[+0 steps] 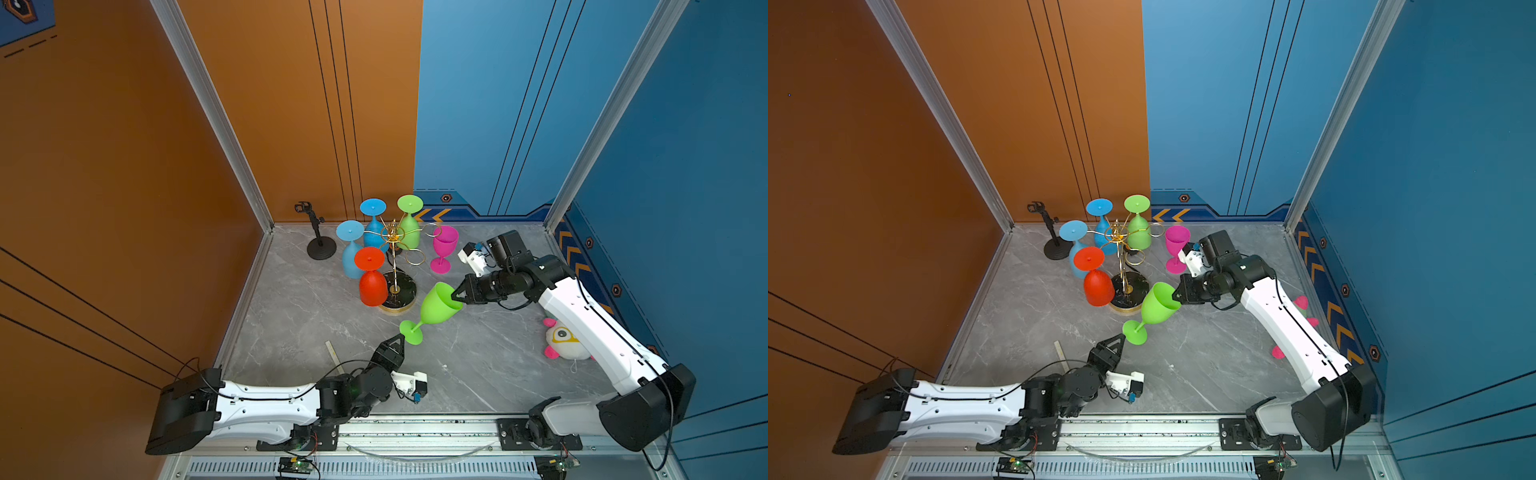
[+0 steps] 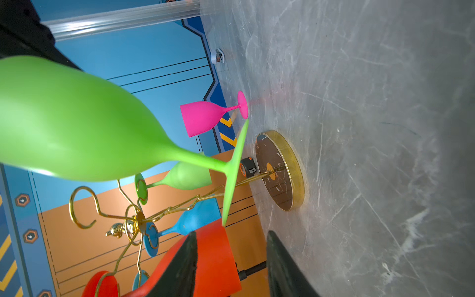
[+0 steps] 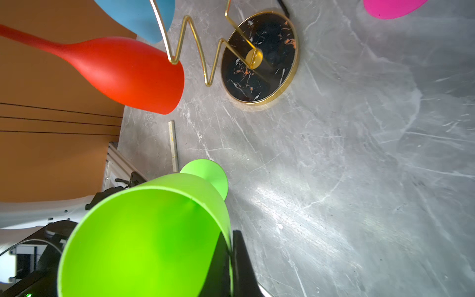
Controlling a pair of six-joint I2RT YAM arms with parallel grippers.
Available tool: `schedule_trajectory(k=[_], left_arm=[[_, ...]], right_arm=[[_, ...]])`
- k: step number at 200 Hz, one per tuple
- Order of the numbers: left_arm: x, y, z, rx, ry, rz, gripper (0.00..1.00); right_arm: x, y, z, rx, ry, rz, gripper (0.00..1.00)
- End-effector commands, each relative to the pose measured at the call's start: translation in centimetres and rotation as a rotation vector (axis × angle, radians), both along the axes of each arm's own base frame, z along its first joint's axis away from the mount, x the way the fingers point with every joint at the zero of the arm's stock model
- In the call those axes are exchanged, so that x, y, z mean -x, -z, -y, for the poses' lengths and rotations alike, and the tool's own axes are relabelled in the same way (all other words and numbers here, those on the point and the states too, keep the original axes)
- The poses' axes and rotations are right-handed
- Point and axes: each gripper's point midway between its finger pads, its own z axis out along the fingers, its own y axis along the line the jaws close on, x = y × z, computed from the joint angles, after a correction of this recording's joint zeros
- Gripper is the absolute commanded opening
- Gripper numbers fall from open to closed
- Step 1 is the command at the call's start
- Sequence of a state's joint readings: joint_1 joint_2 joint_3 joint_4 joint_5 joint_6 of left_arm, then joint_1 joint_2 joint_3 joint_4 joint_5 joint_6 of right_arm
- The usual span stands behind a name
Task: Take the wine glass off the wine glass rack
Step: Pick up the wine glass from the wine glass rack, then place the wine glass at the top-right of the table.
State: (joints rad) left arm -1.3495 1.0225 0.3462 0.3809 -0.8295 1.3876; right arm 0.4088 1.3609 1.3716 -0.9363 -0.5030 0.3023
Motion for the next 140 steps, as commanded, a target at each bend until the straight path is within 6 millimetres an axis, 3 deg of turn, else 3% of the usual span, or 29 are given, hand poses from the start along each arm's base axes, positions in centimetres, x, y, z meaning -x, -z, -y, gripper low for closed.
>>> schedule_trajectory(k=[1,48,82,109,140], left_arm=[[0.4,-1.8,0.2,0.156,-0.028,-0.09,0.53],[0.1,-5.8,-1.4,0.383,-0.121,-0.138,0.8],[0.0,-8.7,-3.4,0.616,-0.217,-0.298,0.99],[-0.6,-9.3,-5.8,0.756,-0.339,-0.424,0.98],[-1.3,-9.9,-7.6,0.89,-0.424,-0.508,0.98]], right_arm=[[-0.7,-1.4,2.4,0.076,0.063,0.088,0.0],[-2.4,-0.7,6.2,0.262,0.163,0.141,0.0],[-3.8,-0.3,8.9,0.356,0.244,0.163,0.0],[-5.3,0.2,10.8,0.444,0.305,0.176,0.0],[-7.7,0.6,11.5,0.479,0.357,0.192,0.0]])
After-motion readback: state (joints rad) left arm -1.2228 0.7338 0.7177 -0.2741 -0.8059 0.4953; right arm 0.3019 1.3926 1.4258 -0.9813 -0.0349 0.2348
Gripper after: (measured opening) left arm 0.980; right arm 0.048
